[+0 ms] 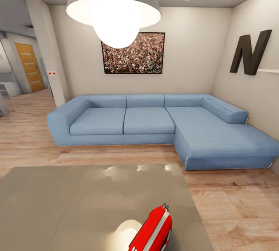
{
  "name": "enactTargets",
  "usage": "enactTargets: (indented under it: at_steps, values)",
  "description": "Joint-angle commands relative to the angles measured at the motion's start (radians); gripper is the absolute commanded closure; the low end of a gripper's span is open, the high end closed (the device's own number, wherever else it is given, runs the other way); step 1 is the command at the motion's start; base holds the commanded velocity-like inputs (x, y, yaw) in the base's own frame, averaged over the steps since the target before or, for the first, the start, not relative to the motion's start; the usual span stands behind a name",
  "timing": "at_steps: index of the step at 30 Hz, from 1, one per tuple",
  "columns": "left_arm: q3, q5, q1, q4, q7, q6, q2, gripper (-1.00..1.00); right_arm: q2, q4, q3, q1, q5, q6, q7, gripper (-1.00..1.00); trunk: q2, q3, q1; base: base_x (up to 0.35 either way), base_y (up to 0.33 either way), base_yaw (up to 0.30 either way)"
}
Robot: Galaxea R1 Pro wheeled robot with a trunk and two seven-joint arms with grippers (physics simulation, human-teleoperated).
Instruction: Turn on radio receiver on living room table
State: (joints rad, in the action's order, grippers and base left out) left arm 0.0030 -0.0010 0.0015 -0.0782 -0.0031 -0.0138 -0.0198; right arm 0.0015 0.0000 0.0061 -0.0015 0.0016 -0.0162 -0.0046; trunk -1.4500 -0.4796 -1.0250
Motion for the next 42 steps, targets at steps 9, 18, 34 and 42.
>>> enactTargets:
  at_steps: [9,18,34,42]
  values:
    - [0.0,0.001,0.0,0.0,0.0,0.0,0.0,-1.0,0.0,0.0,0.0,0.0,0.0,0.0,0.0,-1.0,0.0,0.0,0.0,0.006,-0.027,0.0]
    - [0.0,0.001,0.0,0.0,0.0,0.0,0.0,-1.0,-0.001,0.0,0.0,0.0,0.0,0.0,0.0,-1.0,0.0,0.0,0.0,0.0,-0.201,0.0]
    - [0.002,0.007,0.0,-0.002,0.002,0.003,-0.001,-1.0,-0.003,0.0,-0.002,0.0,-0.004,-0.001,0.0,-1.0,0.0,0.0,0.0,0.0,-0.016,0.0]
    - [0.004,0.004,0.0,-0.02,0.003,0.005,-0.025,-1.0,-0.006,0.0,-0.007,0.0,-0.01,-0.001,-0.003,-1.0,0.0,0.0,0.0,0.0,0.0,0.0]
